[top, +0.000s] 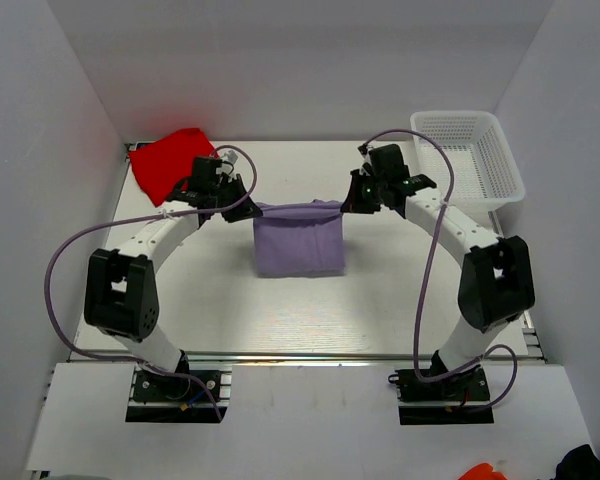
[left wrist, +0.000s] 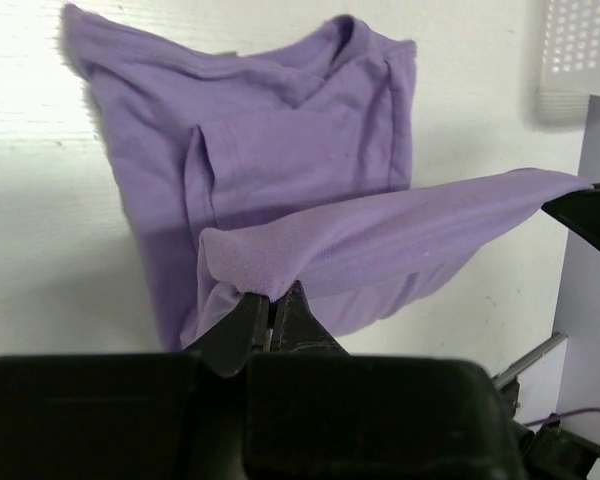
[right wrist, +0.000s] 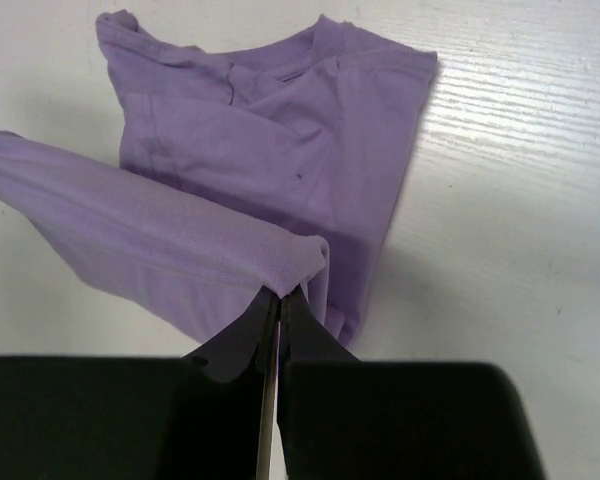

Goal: Fold and stack the t-shirts
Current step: Fold the long partially folded tshirt into a neat square

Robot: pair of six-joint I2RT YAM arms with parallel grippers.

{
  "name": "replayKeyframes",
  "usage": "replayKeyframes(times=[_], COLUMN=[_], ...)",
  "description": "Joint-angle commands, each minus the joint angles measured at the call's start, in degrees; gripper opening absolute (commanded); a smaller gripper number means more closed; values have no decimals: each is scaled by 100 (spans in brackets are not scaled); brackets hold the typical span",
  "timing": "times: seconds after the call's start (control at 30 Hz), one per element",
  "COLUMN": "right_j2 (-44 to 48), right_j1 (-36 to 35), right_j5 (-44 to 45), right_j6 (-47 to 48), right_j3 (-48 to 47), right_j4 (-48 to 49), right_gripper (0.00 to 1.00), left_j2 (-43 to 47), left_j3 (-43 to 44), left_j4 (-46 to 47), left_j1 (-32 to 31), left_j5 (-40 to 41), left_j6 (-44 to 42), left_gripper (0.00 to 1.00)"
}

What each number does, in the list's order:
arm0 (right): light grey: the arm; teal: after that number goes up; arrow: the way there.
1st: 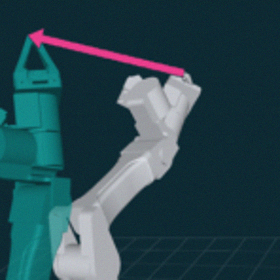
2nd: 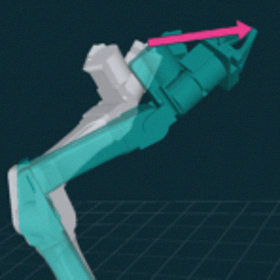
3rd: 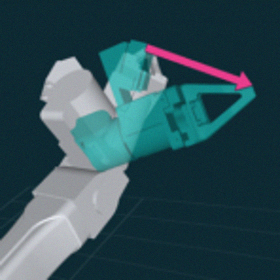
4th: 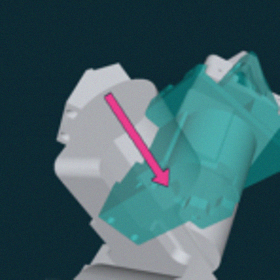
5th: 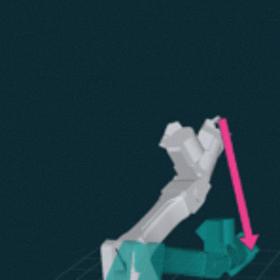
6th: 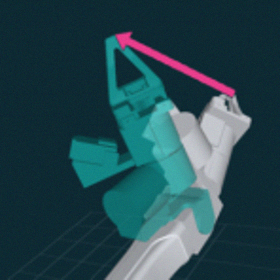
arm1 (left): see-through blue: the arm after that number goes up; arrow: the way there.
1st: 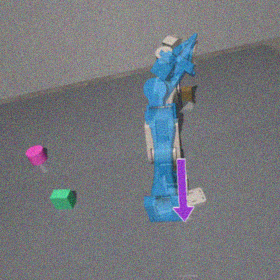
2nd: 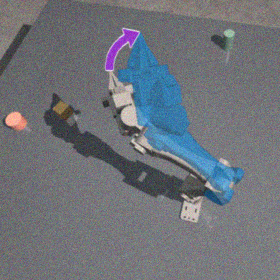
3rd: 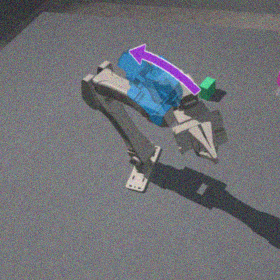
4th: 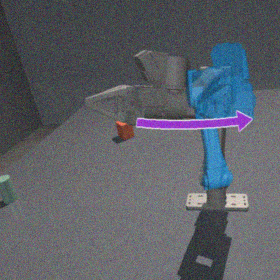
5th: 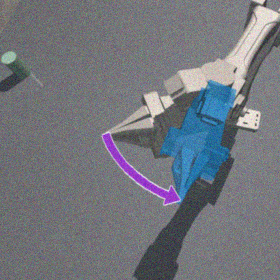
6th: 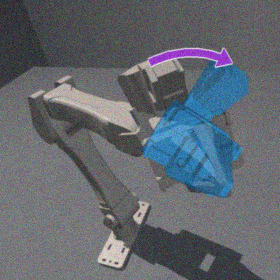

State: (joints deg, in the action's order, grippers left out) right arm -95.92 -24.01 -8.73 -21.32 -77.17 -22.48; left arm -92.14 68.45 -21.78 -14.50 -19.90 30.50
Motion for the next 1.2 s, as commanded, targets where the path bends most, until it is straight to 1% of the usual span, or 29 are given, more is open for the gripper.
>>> replayKeyframes(times=[0.0, 0.1, 0.17, 0.33, 0.4, 0.43, 0.47, 0.5, 0.57, 0.6, 0.67, 0.73, 0.77, 0.8, 0.83, 0.87, 0.9, 0.97, 1.0, 1.07, 1.17], right_j2=[-294, -532, -717, -1498, -1797, -1877, -1947, -2079, -2229, -2273, -2143, -1993, -1670, -1554, -1274, -1193, -1140, -964, -920, -797, -823], right_j1=[212, 309, 353, 458, 520, 529, 599, 617, 660, 678, 678, 678, 661, 661, 661, 635, 617, 582, 573, 564, 512], right_j5=[3, 21, -50, -426, -576, -664, -935, -1068, -1462, -1534, -1693, -1789, -1886, -1974, -2001, -2105, -2115, -2089, -1984, -1773, -1807], right_j6=[225, 190, 190, 268, 277, 304, 295, 304, 383, 392, 383, 383, 314, 287, 234, 190, 181, 268, 286, 348, 348], right_j3=[-395, -404, -562, -1089, -1204, -1326, -1388, -1458, -1731, -1793, -1794, -1487, -1190, -865, -722, -364, -291, -29, 52, 358, 527], right_j4=[15, 270, 341, 411, 603, 726, 875, 1007, 1132, 1132, 1158, 1430, 1518, 1797, 1878, 1922, 1958, 1783, 1730, 1703, 1668], right_gripper=[0, 0, 0, 0, 2, 6, 23, 41, 90, 90, 90, 90, 90, 90, 90, 90, 90, 90, 90, 90, 90], left_j2=[-198, -576, -883, -1429, -1631, -1632, -1719, -1720, -1720, -1720, -1720, -1720, -1659, -1597, -1597, -1597, -1536, -1474, -1413, -1299, -1298], left_j3=[344, 467, 591, 959, 1021, 1100, 1101, 1240, 1328, 1390, 1460, 1461, 1313, 1225, 1093, 1031, 961, 680, 557, 284, 47], left_j4=[270, 542, 613, 666, 745, 832, 833, 833, 833, 833, 711, 649, 649, 649, 649, 466, 412, 342, 402, 403, 403], left_j1=[202, 255, 316, 422, 475, 536, 536, 588, 589, 589, 589, 589, 589, 589, 537, 536, 475, 475, 475, 475, 422], left_j5=[303, 127, -57, -119, -180, -268, -269, -269, -269, -269, -269, -269, -330, -330, -330, -113, -58, -58, -110, -49, -101], left_j6=[-18, -18, -18, -18, -18, -18, -18, -18, -18, -70, -228, -282, -334, -447, -449, -570, -659, -712, -895, -984, -1169], left_gripper=[0, 0, 0, 0, 8, 26, 29, 38, 92, 100, 100, 100, 100, 100, 100, 100, 100, 100, 100, 100, 100])
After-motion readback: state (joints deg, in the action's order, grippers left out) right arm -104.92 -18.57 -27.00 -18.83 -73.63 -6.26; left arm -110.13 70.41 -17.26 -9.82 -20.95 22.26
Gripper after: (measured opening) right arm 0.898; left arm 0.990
